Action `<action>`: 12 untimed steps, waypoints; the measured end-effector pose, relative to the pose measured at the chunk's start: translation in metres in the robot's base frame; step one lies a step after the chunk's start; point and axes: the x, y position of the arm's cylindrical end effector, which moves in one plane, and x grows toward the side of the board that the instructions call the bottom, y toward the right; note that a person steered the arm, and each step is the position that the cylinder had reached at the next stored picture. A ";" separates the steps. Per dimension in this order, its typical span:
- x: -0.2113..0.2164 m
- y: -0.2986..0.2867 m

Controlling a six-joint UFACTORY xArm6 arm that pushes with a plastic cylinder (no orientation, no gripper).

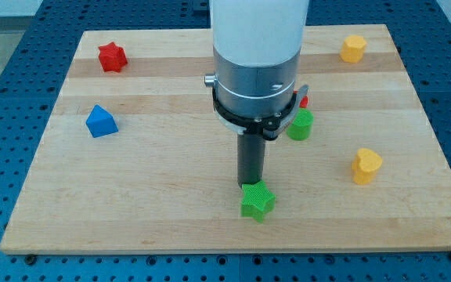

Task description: Move the green star to the bottom right

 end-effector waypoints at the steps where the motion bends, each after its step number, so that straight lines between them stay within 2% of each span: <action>1: 0.009 0.000; 3: 0.017 0.000; 5: -0.002 -0.021; 6: 0.004 -0.032; 7: 0.029 -0.032; 9: 0.029 -0.032; 12: 0.042 0.008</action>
